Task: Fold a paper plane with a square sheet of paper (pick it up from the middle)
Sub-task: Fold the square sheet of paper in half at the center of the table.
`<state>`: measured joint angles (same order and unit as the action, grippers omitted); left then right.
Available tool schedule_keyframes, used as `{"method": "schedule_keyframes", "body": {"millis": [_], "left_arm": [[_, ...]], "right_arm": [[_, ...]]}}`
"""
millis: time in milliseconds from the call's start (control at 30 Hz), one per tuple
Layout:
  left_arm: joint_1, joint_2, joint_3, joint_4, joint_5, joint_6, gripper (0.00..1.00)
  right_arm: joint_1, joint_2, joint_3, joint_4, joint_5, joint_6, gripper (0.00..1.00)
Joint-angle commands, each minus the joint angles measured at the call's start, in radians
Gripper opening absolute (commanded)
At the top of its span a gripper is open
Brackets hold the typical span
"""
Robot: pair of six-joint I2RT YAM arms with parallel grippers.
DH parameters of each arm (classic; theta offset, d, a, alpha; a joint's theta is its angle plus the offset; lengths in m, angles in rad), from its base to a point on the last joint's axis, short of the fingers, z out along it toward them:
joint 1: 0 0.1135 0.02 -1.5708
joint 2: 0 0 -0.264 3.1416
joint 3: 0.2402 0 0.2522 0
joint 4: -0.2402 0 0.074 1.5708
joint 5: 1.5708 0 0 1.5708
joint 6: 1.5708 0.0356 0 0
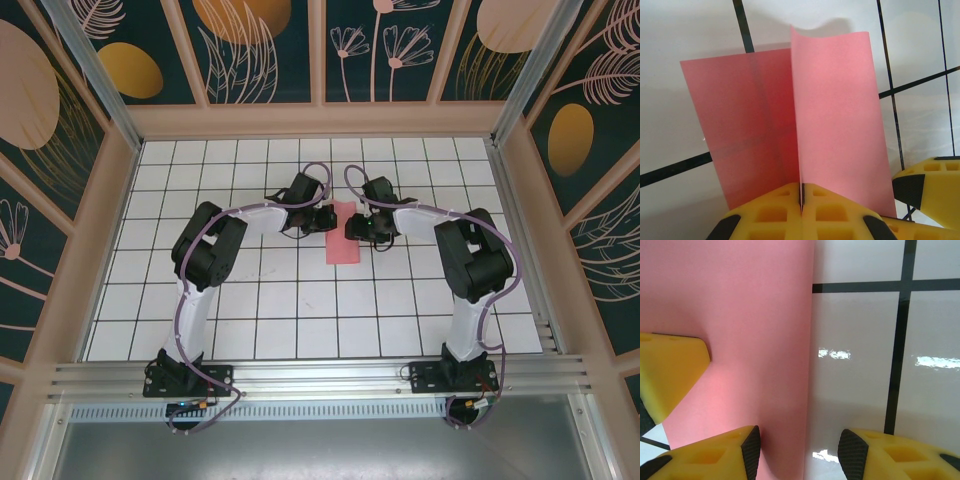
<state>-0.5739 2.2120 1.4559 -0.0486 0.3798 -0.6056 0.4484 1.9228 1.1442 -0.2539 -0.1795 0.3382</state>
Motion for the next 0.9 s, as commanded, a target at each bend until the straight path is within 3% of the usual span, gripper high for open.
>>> {"method": "schedule_keyframes", "body": {"millis": [0,200,467,633,867], "left_arm": [[0.010,0.017,0.006,-0.014,-0.018,0.000,0.03],[0.011,0.000,0.004,-0.018,-0.027,-0.003,0.09],[0.027,-0.113,-0.051,0.009,-0.096,-0.050,0.30],[0.045,-0.173,-0.129,0.074,-0.127,-0.098,0.33],[0.047,-0.174,-0.174,0.175,-0.028,-0.130,0.33]], "right_arm": [[0.007,0.142,-0.033,0.036,0.085,-0.032,0.53],[0.017,0.154,-0.031,0.032,0.105,-0.033,0.52],[0.021,0.169,-0.036,0.030,0.119,-0.029,0.52],[0.024,0.171,-0.035,0.030,0.118,-0.029,0.52],[0.024,0.182,-0.028,0.024,0.120,-0.011,0.52]]}}
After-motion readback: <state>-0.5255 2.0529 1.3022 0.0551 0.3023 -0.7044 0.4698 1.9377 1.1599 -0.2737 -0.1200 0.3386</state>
